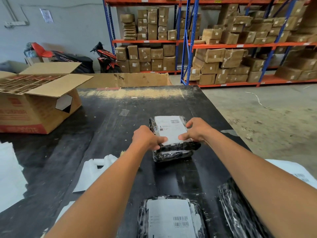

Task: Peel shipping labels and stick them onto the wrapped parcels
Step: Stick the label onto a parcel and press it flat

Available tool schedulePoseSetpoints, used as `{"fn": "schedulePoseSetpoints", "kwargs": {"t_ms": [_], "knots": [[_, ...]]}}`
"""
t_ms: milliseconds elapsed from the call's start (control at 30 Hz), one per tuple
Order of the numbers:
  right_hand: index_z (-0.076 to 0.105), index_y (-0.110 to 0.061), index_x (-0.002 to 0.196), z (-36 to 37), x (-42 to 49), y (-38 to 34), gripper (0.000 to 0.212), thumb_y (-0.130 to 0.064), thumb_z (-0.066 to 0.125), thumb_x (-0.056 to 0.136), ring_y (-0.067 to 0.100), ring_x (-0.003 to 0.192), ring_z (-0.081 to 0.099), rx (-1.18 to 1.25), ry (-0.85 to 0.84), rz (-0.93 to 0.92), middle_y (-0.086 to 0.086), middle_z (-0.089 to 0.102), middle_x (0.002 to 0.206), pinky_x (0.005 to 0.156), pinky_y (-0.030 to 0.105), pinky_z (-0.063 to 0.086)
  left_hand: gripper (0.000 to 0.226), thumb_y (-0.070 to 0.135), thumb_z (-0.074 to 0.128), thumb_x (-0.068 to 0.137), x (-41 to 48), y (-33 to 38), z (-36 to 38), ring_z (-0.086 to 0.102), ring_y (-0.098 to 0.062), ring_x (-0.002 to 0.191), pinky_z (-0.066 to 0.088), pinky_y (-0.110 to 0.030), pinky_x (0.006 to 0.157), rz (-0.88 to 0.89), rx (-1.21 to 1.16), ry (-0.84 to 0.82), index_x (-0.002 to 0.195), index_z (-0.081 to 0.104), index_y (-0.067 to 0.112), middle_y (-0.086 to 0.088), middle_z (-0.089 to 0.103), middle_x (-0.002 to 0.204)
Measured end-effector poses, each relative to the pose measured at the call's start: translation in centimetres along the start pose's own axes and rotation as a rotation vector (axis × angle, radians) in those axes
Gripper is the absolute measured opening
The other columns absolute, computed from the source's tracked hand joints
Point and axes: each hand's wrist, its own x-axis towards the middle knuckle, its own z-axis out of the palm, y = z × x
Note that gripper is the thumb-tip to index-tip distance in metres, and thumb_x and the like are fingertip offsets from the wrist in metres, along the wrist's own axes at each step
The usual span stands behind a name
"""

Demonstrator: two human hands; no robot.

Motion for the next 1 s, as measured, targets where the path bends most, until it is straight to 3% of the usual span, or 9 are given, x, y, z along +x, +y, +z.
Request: {"fn": "schedulePoseSetpoints", "kwargs": {"t_ms": [100,233,333,467,567,633,800,900,1000], "knots": [[0.060,0.001,0.116,-0.2,0.4,-0.2,0.055,-0.016,0.089,0.072,0.024,0.087,0.056,-0.006,-0.057,0.030,0.009,0.063,0.109,0.077,0.036,0.048,0.042,0.031,0.087,0.072,0.3,-1.1,-0.2,0.068,-0.016,0.053,0.061,-0.027,0.061,-0.021,-0.061,-0.088,0.080,0.053,0.009,-0.007,0.073,0.094],[0.062,0.004,0.110,-0.7,1.1,-0.1,0.034,-0.003,0.079,0.081,0.025,0.075,0.048,-0.010,-0.160,0.096,0.014,0.054,0.087,0.067,0.033,0.040,0.033,0.025,0.083,0.079,0.9,-1.1,0.2,0.067,-0.016,0.051,0.058,-0.026,0.055,0.023,-0.041,-0.083,0.082,0.054,0.009,-0.011,0.070,0.104],[0.054,0.016,0.121,-1.0,2.0,0.7,0.035,0.014,0.061,0.086,0.026,0.082,0.049,0.051,-0.192,0.139,0.016,0.050,0.090,0.071,0.034,0.036,0.026,0.018,0.079,0.083,1.3,-0.5,0.0,0.068,-0.017,0.051,0.060,-0.028,0.057,0.021,0.005,-0.108,0.090,0.057,0.005,-0.012,0.070,0.096],[0.062,-0.005,0.089,-1.1,2.1,0.5,0.018,-0.002,0.076,0.079,0.019,0.072,0.042,0.109,-0.254,0.159,0.008,0.047,0.088,0.059,0.029,0.039,0.039,0.032,0.078,0.083,1.1,0.3,-0.5,0.068,-0.020,0.057,0.061,-0.035,0.074,-0.017,0.046,-0.157,0.095,0.061,-0.001,-0.008,0.070,0.075],[0.050,-0.013,0.077,-0.9,2.2,0.7,0.047,-0.031,0.092,0.066,0.020,0.064,0.034,-0.073,-0.262,0.070,0.005,0.043,0.075,0.058,0.033,0.033,0.053,0.049,0.083,0.071,0.8,0.7,-0.1,0.062,-0.012,0.048,0.046,-0.017,0.045,-0.002,0.171,-0.116,0.084,0.057,0.004,-0.006,0.068,0.072],[0.057,-0.008,0.085,-0.9,2.1,0.7,0.041,-0.028,0.090,0.070,0.021,0.067,0.037,-0.109,-0.265,0.030,0.006,0.046,0.078,0.057,0.032,0.034,0.045,0.041,0.084,0.074,0.6,0.7,0.1,0.056,-0.006,0.038,0.036,-0.013,0.033,0.052,0.203,-0.114,0.070,0.051,0.010,-0.003,0.062,0.066],[0.046,0.014,0.132,-2.2,2.2,0.8,0.066,-0.008,0.081,0.080,0.025,0.071,0.045,-0.094,-0.356,0.034,0.015,0.049,0.086,0.062,0.035,0.039,0.034,0.027,0.078,0.083,0.6,0.6,-0.7,0.053,0.003,0.034,0.036,-0.008,0.036,0.168,0.296,-0.199,0.060,0.057,0.015,0.007,0.063,0.054],[0.048,0.015,0.128,-2.3,2.5,1.1,0.063,-0.007,0.082,0.079,0.022,0.077,0.042,-0.001,-0.386,0.059,0.007,0.047,0.084,0.058,0.028,0.042,0.030,0.025,0.079,0.083,0.8,0.7,-0.7,0.054,0.001,0.035,0.038,-0.010,0.037,0.149,0.264,-0.231,0.063,0.060,0.014,0.007,0.063,0.049],[0.055,-0.003,0.105,-2.1,2.6,1.3,0.033,-0.005,0.079,0.082,0.018,0.073,0.044,0.059,-0.367,0.065,0.004,0.057,0.087,0.057,0.026,0.041,0.032,0.031,0.083,0.078,1.0,0.6,-0.4,0.055,-0.001,0.034,0.038,-0.013,0.035,0.119,0.226,-0.189,0.066,0.059,0.013,0.007,0.061,0.047]]}}
